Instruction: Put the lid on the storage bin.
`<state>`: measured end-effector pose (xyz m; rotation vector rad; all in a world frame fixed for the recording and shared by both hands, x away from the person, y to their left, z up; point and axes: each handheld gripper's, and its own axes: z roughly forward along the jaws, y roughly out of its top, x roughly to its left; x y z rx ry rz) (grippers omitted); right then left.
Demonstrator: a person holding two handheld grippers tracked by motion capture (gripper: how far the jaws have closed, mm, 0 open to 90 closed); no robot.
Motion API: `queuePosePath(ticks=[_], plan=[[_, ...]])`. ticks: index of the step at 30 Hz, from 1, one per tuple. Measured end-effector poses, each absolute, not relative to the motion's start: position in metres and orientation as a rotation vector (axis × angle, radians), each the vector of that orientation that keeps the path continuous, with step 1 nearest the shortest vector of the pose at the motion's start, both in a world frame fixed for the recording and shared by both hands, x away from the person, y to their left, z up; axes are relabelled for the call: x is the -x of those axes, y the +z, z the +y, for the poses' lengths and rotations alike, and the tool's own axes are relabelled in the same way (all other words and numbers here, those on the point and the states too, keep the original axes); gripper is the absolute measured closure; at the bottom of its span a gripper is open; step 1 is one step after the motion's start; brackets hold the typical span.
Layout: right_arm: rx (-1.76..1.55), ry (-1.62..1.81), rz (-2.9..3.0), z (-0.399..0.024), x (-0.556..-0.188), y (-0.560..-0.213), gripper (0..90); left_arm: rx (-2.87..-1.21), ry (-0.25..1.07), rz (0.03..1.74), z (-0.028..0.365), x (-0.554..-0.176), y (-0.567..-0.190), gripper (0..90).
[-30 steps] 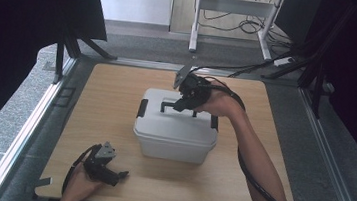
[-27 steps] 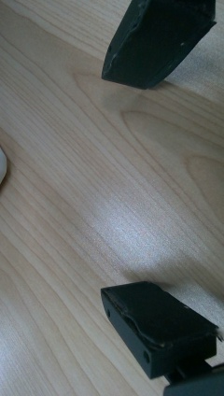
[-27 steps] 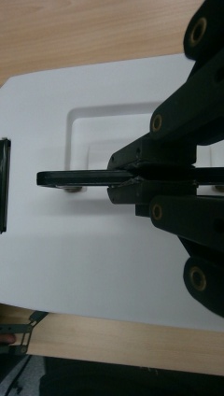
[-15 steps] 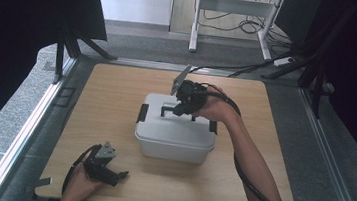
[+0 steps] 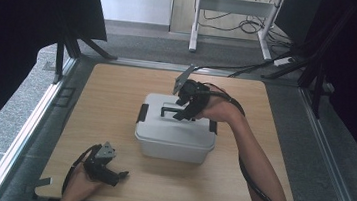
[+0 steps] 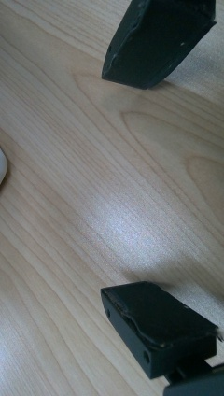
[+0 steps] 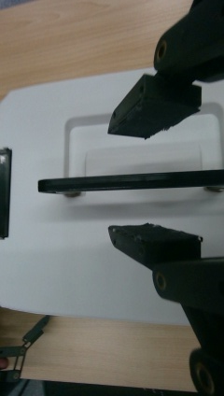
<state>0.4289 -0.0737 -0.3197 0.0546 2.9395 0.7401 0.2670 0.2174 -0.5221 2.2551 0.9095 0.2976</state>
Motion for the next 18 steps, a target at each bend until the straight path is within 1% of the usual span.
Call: queuePosePath(ticks=[1,4,8,11,18], plan=[[-0.065,0.751,2.925,-0.076,-0.428,-0.318,37.3,-2.256,0.297,0.909,0.217,-0.267,-0.522,0.8],[-0.112,0.776,2.902,-0.083,-0.427,-0.314,31.3,-2.255,0.297,0.909,0.217,-0.267,-0.522,0.8],[-0.193,0.804,2.856,-0.099,-0.426,-0.310,20.9,-2.255,0.297,0.909,0.217,-0.267,-0.522,0.8],[-0.249,0.844,2.819,-0.114,-0.425,-0.307,15.0,-2.255,0.298,0.910,0.217,-0.267,-0.522,0.8],[-0.365,0.909,2.760,-0.151,-0.417,-0.301,9.8,-2.257,0.300,0.909,0.217,-0.267,-0.522,0.7]])
